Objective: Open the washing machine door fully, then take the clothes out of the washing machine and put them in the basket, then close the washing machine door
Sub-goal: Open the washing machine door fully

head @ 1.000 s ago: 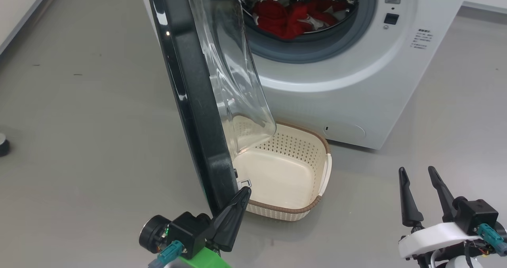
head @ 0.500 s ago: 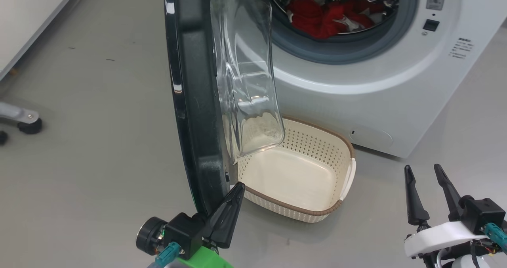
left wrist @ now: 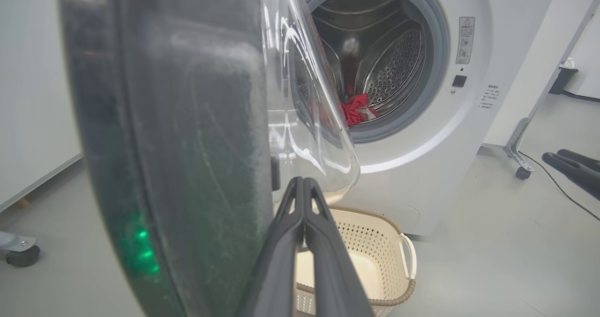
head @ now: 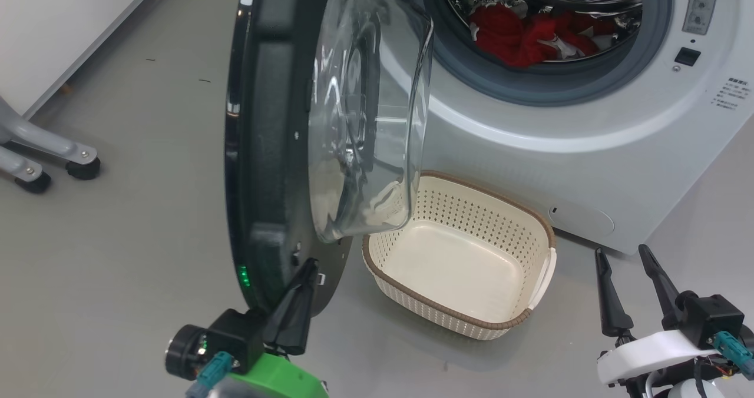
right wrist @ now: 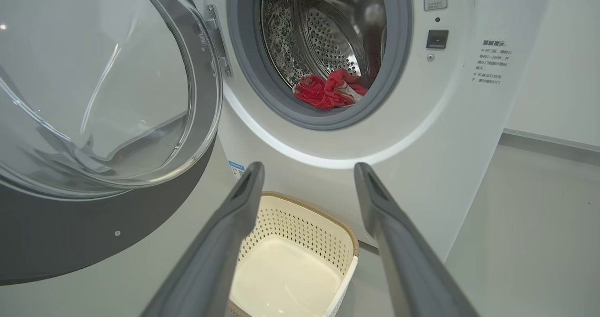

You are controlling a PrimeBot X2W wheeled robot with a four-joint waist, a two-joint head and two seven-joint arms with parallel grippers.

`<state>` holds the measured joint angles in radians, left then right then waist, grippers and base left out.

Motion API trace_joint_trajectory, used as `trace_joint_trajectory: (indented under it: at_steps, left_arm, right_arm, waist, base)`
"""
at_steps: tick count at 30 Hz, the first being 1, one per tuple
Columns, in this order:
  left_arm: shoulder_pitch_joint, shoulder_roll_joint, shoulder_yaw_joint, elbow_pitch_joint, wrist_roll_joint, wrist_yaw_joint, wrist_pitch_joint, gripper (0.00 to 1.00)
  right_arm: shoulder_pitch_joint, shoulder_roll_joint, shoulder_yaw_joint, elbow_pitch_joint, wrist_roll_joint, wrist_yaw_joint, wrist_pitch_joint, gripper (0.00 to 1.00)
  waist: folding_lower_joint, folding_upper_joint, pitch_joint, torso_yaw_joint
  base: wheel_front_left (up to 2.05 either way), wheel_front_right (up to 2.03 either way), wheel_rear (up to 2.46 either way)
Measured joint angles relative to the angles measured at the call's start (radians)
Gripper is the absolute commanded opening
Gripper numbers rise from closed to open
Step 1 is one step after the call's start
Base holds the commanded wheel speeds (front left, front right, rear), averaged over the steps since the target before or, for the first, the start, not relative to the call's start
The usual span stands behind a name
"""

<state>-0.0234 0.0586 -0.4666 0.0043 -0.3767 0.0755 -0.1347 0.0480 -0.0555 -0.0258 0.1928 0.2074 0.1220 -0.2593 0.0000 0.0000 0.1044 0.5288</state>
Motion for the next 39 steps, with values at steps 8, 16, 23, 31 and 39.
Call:
trace_joint_trajectory:
  at_steps: [8,16,23,31,39]
  left_arm:
    - [0.001,0.021,0.068,0.019,0.0,0.014,-0.012,0.0]
    - [0.001,0.042,0.153,0.051,-0.001,0.025,-0.026,0.0]
    - [-0.005,0.049,0.241,0.091,-0.026,0.033,-0.035,0.0]
    - [-0.06,0.048,0.322,0.149,-0.04,0.034,-0.052,0.0]
    - [-0.111,0.05,0.395,0.218,-0.069,0.034,-0.056,0.0]
  right_arm:
    - [0.0,0.0,0.008,0.001,-0.008,0.0,0.0,1.0]
    - [-0.004,-0.002,0.018,-0.004,-0.011,0.0,0.0,1.0]
    - [-0.009,-0.007,0.021,-0.012,-0.011,0.0,0.0,1.0]
    - [-0.025,-0.014,0.021,-0.024,-0.011,0.0,0.0,1.0]
    - [-0.03,-0.019,0.024,-0.028,-0.01,0.0,0.0,1.0]
  waist:
    - [0.0,0.0,-0.005,-0.001]
    - [0.0,0.0,0.011,-0.023]
    - [0.0,0.0,0.028,-0.046]
    - [0.0,0.0,0.054,-0.062]
    - [0.0,0.0,0.07,-0.07]
  base:
    - [0.0,0.0,0.0]
    - [0.0,0.0,0.0]
    - [0.0,0.0,0.0]
    - [0.0,0.0,0.0]
    - [0.0,0.0,0.0]
